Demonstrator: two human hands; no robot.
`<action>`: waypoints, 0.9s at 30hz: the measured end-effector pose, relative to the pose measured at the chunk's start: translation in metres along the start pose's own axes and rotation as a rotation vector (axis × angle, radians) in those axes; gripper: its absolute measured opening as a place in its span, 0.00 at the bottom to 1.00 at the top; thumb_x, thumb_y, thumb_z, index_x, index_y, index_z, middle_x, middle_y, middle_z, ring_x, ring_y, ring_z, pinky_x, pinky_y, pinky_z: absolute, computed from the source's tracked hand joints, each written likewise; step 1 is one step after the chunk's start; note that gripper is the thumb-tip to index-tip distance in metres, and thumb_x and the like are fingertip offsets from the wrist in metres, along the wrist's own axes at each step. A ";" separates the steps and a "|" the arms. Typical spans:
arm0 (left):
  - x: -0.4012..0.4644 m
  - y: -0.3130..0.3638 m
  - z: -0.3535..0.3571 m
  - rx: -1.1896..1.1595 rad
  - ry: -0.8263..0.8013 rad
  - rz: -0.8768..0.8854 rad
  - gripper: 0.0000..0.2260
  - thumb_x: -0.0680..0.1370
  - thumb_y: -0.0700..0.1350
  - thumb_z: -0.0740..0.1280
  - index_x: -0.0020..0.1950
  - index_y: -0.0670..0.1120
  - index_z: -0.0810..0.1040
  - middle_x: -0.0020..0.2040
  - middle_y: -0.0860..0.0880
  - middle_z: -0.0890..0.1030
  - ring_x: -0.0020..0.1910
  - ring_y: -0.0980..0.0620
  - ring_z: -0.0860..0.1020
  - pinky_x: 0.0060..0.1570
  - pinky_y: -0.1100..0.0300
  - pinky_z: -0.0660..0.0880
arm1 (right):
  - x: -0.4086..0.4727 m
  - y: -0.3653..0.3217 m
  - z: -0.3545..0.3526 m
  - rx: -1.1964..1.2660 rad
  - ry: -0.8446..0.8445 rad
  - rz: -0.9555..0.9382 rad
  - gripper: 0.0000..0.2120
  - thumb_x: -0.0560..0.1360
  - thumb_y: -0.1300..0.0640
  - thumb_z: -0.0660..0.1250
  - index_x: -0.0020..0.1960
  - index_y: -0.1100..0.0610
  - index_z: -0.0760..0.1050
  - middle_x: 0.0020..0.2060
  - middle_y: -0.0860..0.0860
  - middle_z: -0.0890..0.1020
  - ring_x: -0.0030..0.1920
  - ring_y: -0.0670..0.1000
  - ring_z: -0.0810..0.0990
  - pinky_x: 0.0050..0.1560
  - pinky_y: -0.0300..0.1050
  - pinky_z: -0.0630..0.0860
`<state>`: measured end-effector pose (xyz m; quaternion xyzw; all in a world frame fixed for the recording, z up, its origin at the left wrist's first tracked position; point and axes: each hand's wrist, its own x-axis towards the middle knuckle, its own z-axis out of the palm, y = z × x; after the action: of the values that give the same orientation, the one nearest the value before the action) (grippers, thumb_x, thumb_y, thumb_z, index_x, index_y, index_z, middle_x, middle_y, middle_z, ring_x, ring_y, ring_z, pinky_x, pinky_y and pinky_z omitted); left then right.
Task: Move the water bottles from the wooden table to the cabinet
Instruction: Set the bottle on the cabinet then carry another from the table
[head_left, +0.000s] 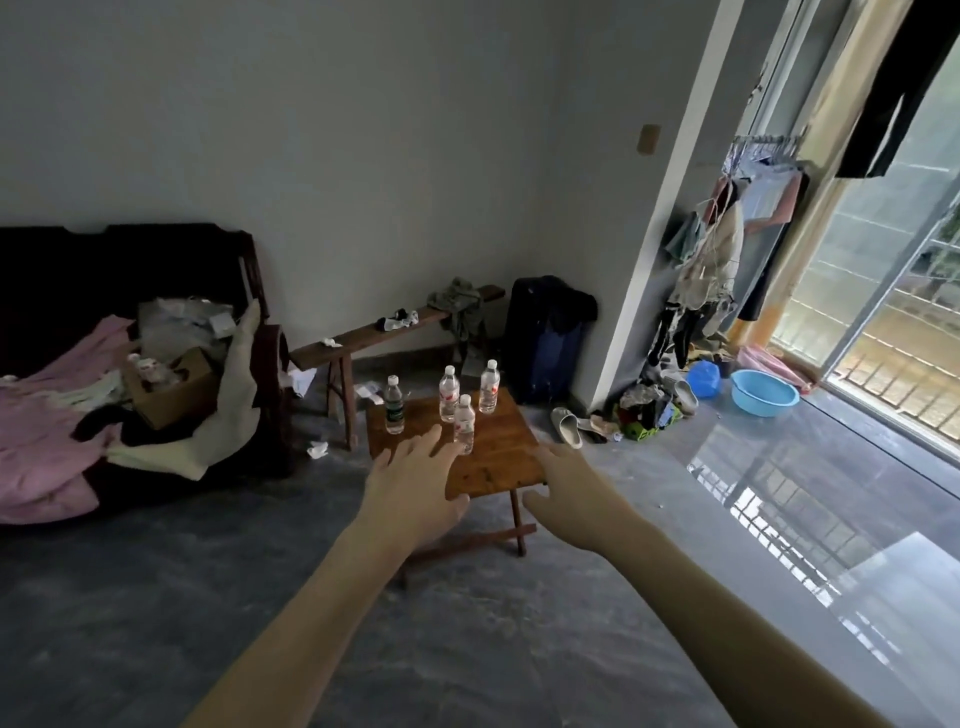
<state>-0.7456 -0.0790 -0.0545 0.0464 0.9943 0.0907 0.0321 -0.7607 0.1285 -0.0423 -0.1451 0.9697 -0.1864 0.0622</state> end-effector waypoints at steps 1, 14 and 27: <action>0.012 -0.003 0.001 -0.007 0.004 -0.005 0.32 0.79 0.60 0.65 0.81 0.56 0.58 0.84 0.50 0.54 0.81 0.46 0.56 0.77 0.43 0.57 | 0.012 0.006 0.002 0.017 -0.006 0.007 0.22 0.74 0.51 0.62 0.67 0.51 0.70 0.66 0.50 0.72 0.67 0.54 0.68 0.64 0.57 0.71; 0.223 -0.017 0.011 0.083 -0.046 -0.041 0.32 0.78 0.60 0.64 0.81 0.57 0.58 0.83 0.50 0.57 0.79 0.45 0.60 0.74 0.44 0.61 | 0.231 0.094 -0.011 0.090 -0.061 0.004 0.15 0.71 0.50 0.61 0.57 0.51 0.74 0.56 0.48 0.76 0.59 0.51 0.73 0.58 0.54 0.76; 0.381 -0.065 0.029 0.051 -0.187 -0.168 0.31 0.79 0.61 0.63 0.81 0.56 0.59 0.84 0.50 0.55 0.81 0.45 0.58 0.76 0.44 0.58 | 0.430 0.150 0.019 0.140 -0.243 -0.004 0.23 0.72 0.48 0.60 0.67 0.48 0.71 0.65 0.49 0.74 0.64 0.53 0.73 0.63 0.54 0.74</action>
<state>-1.1277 -0.1003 -0.1161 -0.0278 0.9893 0.0575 0.1310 -1.2046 0.1240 -0.1452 -0.1638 0.9393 -0.2350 0.1889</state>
